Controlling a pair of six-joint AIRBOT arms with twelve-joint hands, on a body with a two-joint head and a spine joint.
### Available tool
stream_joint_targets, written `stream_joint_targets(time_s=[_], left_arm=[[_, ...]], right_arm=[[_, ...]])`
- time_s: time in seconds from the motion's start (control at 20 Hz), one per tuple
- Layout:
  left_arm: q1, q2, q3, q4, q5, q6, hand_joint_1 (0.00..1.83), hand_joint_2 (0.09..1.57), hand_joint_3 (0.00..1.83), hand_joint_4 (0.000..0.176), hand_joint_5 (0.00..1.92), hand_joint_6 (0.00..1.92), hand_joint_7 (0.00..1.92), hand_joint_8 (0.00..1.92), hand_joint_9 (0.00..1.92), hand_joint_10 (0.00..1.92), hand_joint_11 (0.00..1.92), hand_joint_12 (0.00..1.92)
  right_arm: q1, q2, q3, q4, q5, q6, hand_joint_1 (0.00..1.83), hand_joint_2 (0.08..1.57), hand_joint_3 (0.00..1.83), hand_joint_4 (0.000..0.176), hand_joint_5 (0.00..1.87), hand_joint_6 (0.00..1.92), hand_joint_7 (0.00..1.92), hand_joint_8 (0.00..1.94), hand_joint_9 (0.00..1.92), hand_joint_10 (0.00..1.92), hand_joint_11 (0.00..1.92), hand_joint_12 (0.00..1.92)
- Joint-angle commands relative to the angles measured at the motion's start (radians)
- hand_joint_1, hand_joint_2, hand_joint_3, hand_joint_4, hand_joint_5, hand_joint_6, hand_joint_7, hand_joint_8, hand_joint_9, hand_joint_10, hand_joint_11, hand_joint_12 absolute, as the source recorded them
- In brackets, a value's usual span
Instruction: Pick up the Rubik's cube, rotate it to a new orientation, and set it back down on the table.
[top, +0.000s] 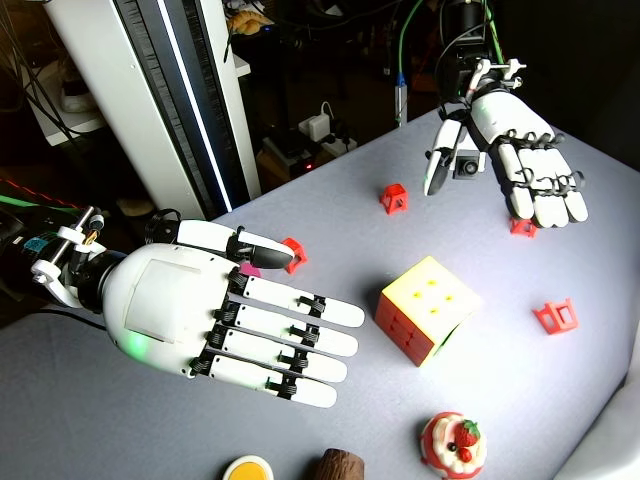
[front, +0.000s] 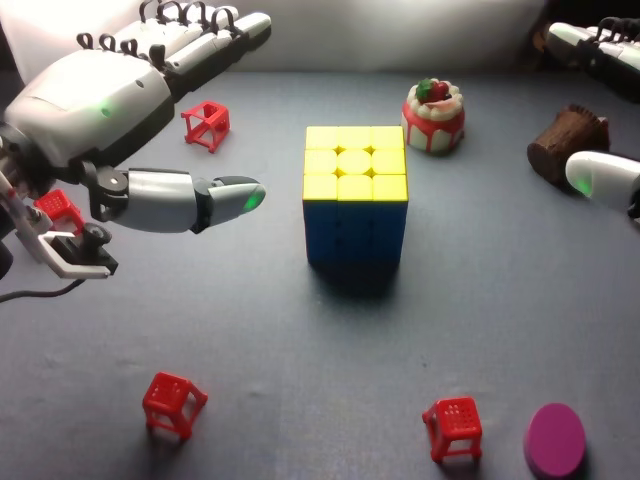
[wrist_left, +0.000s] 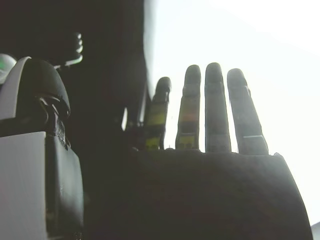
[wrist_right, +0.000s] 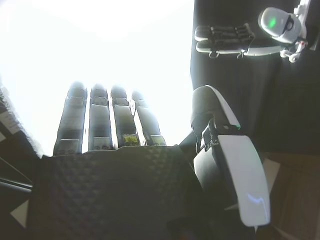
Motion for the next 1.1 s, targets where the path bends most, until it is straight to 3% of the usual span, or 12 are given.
stream_joint_targets(time_s=[0.0,0.3,0.4,0.45,0.6,0.65,0.75,0.8,0.9,0.95,1.0,1.05], left_arm=[[-0.013,-0.006,0.004,-0.008,-0.111,-0.003,0.47,0.96,0.03,0.144,0.0,0.0,0.0,0.0,0.0,0.0,0.0,0.0],[-0.014,-0.008,0.005,-0.008,-0.104,-0.003,0.49,0.97,0.02,0.145,0.0,0.0,0.0,0.0,0.0,0.0,0.0,0.0],[-0.021,-0.013,0.005,-0.004,-0.093,-0.003,0.54,0.96,0.01,0.083,0.0,0.0,0.0,0.0,0.0,0.0,0.0,0.0],[-0.031,-0.018,0.008,0.0,-0.078,-0.003,0.56,0.95,0.0,0.066,0.0,0.0,0.0,0.0,0.0,0.0,0.0,0.0],[-0.071,-0.041,0.032,0.002,-0.009,-0.033,0.59,0.91,0.0,0.026,0.0,0.0,0.0,0.0,0.0,0.0,0.01,0.0],[-0.08,-0.047,0.039,0.003,0.008,-0.047,0.58,0.86,0.0,0.029,0.0,0.0,0.0,0.0,0.0,0.0,0.04,0.02],[-0.107,-0.059,0.05,0.005,0.059,-0.053,0.64,0.79,0.04,0.003,0.0,0.0,0.0,0.0,0.0,0.0,0.0,0.71],[-0.122,-0.069,0.058,0.004,0.093,-0.053,0.66,0.79,0.03,0.024,0.0,0.0,0.0,0.0,0.0,0.0,0.0,0.59],[-0.154,-0.098,0.082,-0.001,0.162,-0.054,0.74,0.86,0.02,0.01,0.0,0.0,0.0,0.0,0.0,0.0,0.0,0.2],[-0.165,-0.107,0.09,-0.002,0.181,-0.054,0.74,0.86,0.02,0.01,0.0,0.0,0.0,0.0,0.0,0.0,0.0,0.2],[-0.18,-0.12,0.1,-0.001,0.212,-0.054,0.74,0.86,0.01,0.033,0.0,0.0,0.0,0.0,0.0,0.0,0.0,0.08],[-0.19,-0.132,0.109,-0.001,0.233,-0.054,0.74,0.87,0.01,0.035,0.0,0.0,0.0,0.0,0.0,0.0,0.0,0.02]], right_arm=[[0.011,-0.001,-0.001,0.01,0.121,0.007,0.4,1.26,0.02,0.0,0.0,0.0,0.0,0.0,0.0,0.0,0.0,0.0],[0.008,-0.005,-0.002,0.015,0.121,0.007,0.48,1.26,0.01,0.0,0.0,0.0,0.0,0.0,0.0,0.0,0.0,0.0],[0.006,-0.007,-0.001,0.019,0.121,0.007,0.48,1.26,0.01,0.0,0.0,0.0,0.0,0.0,0.0,0.0,0.0,0.0],[0.002,-0.008,-0.001,0.025,0.121,0.007,0.51,1.26,0.01,0.0,0.0,0.0,0.0,0.0,0.0,0.0,0.0,0.0],[-0.012,-0.012,-0.003,0.049,0.127,0.007,0.51,1.26,0.01,0.0,0.0,0.0,0.0,0.0,0.0,0.0,0.0,0.0],[-0.018,-0.014,-0.003,0.059,0.134,0.007,0.51,1.26,0.0,0.0,0.0,0.0,0.0,0.0,0.0,0.0,0.0,0.0],[-0.03,-0.018,-0.004,0.081,0.146,0.007,0.5,1.27,0.01,0.0,0.0,0.0,0.0,0.0,0.0,0.0,0.0,0.0],[-0.036,-0.02,-0.004,0.089,0.15,0.007,0.49,1.27,0.01,0.0,0.0,0.0,0.0,0.0,0.0,0.0,0.0,0.0],[-0.044,-0.025,-0.004,0.102,0.151,0.007,0.42,1.28,0.01,0.0,0.0,0.0,0.0,0.0,0.0,0.0,0.0,0.0],[-0.046,-0.026,-0.004,0.107,0.152,0.007,0.42,1.28,0.01,0.0,0.0,0.0,0.0,0.0,0.0,0.0,0.0,0.0],[-0.05,-0.027,-0.004,0.112,0.153,0.007,0.41,1.28,0.01,0.0,0.0,0.0,0.0,0.0,0.0,0.0,0.0,0.0],[-0.052,-0.027,-0.005,0.115,0.154,0.007,0.42,1.28,0.01,0.0,0.0,0.0,0.0,0.0,0.0,0.0,0.0,0.0]])
